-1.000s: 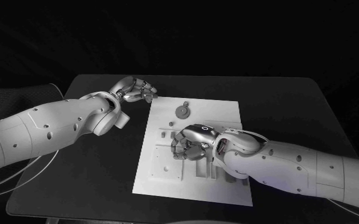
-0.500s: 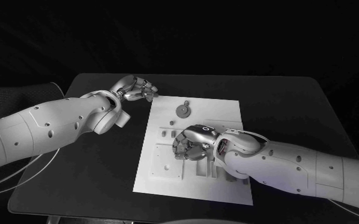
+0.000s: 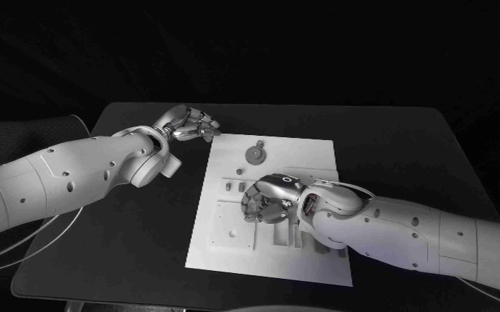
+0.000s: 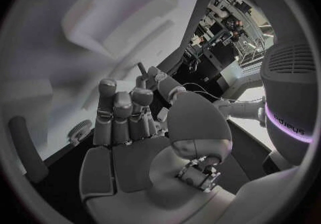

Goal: Assemble the parts on the task board

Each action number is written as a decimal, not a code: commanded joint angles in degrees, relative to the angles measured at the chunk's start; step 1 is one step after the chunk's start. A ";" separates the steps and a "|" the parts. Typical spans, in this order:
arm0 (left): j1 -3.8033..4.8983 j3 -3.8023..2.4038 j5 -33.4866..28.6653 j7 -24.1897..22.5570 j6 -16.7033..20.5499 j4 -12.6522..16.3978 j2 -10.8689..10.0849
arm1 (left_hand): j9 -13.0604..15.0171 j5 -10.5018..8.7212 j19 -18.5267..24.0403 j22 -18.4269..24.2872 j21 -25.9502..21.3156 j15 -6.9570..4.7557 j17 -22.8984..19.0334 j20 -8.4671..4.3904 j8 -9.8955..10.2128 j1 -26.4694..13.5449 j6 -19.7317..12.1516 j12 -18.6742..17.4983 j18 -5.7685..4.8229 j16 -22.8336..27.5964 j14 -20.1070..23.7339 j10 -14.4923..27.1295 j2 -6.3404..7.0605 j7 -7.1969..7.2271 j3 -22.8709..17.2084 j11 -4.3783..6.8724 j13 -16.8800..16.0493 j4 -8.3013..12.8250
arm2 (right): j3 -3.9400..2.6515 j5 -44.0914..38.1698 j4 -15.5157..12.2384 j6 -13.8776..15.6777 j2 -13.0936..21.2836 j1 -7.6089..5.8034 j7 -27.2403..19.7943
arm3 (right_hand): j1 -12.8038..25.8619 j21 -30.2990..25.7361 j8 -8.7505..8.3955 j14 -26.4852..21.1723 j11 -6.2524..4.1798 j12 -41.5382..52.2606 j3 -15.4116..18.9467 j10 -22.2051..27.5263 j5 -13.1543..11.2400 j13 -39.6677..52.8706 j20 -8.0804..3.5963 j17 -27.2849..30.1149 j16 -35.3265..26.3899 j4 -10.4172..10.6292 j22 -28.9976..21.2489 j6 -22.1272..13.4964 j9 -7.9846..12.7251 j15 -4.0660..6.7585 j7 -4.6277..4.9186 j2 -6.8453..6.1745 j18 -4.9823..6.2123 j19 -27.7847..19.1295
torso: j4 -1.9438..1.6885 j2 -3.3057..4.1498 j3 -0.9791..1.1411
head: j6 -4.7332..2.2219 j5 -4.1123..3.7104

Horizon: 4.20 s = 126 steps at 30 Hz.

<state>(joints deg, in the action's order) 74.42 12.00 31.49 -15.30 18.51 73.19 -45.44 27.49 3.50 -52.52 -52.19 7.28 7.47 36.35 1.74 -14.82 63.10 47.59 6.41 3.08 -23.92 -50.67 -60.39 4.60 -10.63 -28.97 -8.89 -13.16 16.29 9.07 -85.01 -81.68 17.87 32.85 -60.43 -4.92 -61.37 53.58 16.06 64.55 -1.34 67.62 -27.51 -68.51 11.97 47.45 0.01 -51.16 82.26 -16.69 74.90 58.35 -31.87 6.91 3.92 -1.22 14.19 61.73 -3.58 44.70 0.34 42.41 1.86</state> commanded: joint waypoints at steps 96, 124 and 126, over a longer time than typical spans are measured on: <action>0.04 -0.05 0.43 -0.20 0.00 0.28 -0.11 | -0.14 0.34 0.18 -0.09 -0.52 0.28 0.46 0.29 -0.43 0.98 -0.07 -0.62 1.21 0.55 0.19 -0.46 -0.15 -0.11 0.42 -0.26 0.34 0.03 | 0.49 -2.20 -0.36 -3.36 -0.16 0.12 0.47 | -0.84 -0.10 -0.67 -0.34 0.39 -0.41 -0.26 0.64 -0.77 0.38 -0.31 -0.12 -0.34 -0.04 0.64 -0.45 0.18 -0.13 1.59 -2.08 0.81 -0.43 | -0.01 0.00 0.00 | 0.73 0.44; 0.04 -0.05 0.45 -0.05 -0.11 0.29 -0.22 | -0.17 0.33 0.17 -0.11 -0.58 0.29 0.56 0.30 -0.42 1.04 -0.13 -0.74 1.21 0.65 0.17 -0.43 -0.13 -0.10 0.46 -0.30 0.43 0.02 | 0.49 -1.00 -0.20 -0.89 0.27 0.11 0.54 | -0.83 -0.42 -3.68 -1.19 2.28 -0.76 0.32 2.08 -1.02 0.49 0.10 -0.19 -0.51 -0.02 0.55 -5.47 1.54 -1.83 3.57 -3.21 0.81 -0.93 | -0.02 0.00 -0.01 | 0.57 0.15; 0.04 -0.05 0.46 -0.04 -0.11 0.29 -0.24 | -0.18 0.33 0.17 -0.11 -0.58 0.29 0.56 0.30 -0.42 1.04 -0.13 -0.74 1.21 0.65 0.17 -0.43 -0.13 -0.10 0.46 -0.31 0.43 0.02 | 0.49 -1.00 -0.32 -0.75 0.41 0.10 0.55 | -0.83 -0.42 -3.69 -1.19 2.29 -0.75 0.32 2.09 -1.02 0.49 0.11 -0.19 -0.51 -0.02 0.55 -5.48 1.54 -1.84 3.57 -3.22 0.81 -0.93 | -0.02 0.00 -0.01 | 0.57 0.15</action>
<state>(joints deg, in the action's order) 74.42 11.99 31.77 -14.99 18.49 73.32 -45.70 27.36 3.50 -52.52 -52.23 7.07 7.47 36.86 1.74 -15.03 63.55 47.59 5.98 3.60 -23.47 -50.67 -60.58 4.59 -10.64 -28.97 -9.08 -12.78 16.29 9.55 -86.11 -81.82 16.72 33.17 -60.37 -4.23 -62.30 53.24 12.62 63.34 0.72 67.12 -27.60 -66.45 11.31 47.91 0.13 -51.29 82.05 -16.75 74.90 53.62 -30.40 5.47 6.97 -3.77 14.15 61.19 -3.58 44.70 0.31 42.95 2.04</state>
